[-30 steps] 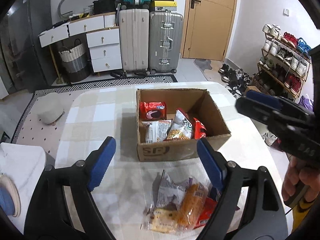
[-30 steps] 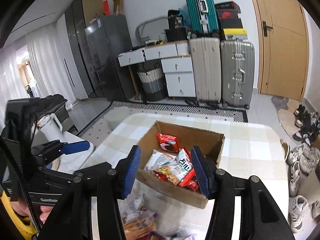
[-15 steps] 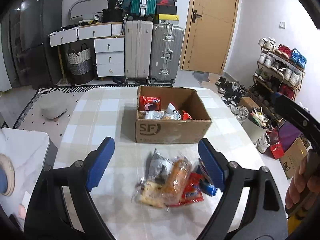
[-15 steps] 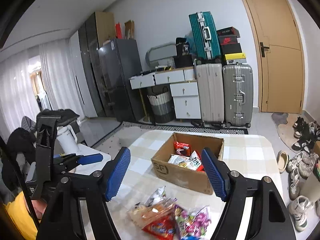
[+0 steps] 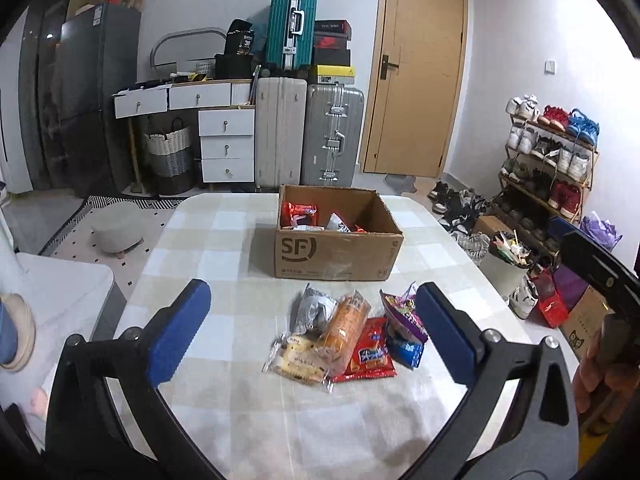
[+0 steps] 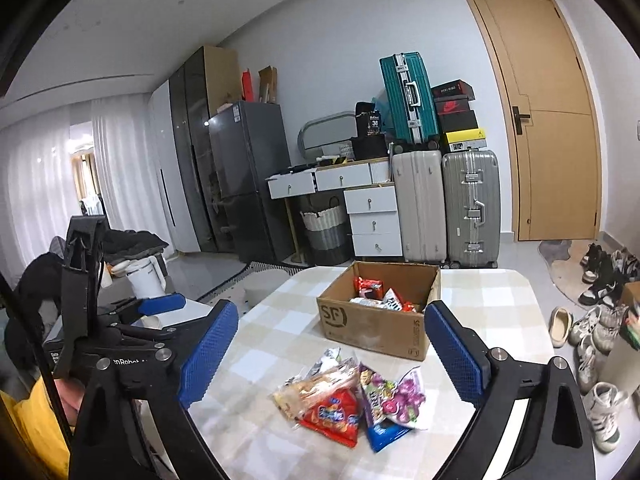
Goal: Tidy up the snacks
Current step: 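Move both tools back over the remaining snack pile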
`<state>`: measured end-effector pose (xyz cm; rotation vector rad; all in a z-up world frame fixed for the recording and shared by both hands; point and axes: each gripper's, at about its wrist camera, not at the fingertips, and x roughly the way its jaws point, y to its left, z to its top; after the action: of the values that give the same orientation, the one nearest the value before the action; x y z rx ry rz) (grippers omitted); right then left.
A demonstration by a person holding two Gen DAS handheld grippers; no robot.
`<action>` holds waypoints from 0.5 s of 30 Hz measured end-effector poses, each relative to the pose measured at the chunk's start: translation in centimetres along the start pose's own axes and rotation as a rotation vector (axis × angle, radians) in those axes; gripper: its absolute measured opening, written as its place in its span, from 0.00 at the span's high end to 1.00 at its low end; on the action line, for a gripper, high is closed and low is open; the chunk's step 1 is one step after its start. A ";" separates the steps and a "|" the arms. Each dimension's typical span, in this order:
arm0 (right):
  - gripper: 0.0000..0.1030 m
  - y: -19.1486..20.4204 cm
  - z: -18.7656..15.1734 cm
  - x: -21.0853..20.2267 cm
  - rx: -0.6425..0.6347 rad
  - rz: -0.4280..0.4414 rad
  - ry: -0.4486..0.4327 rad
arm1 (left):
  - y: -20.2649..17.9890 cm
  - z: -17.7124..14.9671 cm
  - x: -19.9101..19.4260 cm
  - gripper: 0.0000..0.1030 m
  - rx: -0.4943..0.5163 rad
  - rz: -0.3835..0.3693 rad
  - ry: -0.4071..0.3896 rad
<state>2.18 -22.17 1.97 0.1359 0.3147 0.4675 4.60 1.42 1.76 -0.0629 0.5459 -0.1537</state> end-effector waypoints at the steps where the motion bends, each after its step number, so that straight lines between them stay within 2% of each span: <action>1: 0.02 -0.2 -0.2 -0.1 0.005 0.003 -0.009 | 0.2 -0.5 -0.3 0.01 0.002 -0.001 -0.006; 5: 0.01 -0.3 -2.1 -1.1 0.030 0.019 -0.028 | 0.9 -2.5 0.0 0.01 0.014 0.023 0.011; 15: 0.01 -1.6 -5.7 0.9 0.072 0.004 0.057 | 1.3 -5.2 5.2 0.01 0.021 0.007 0.126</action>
<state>1.79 -22.85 -4.00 0.1938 0.3877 0.4647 6.44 1.78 -5.47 -0.0306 0.6703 -0.1574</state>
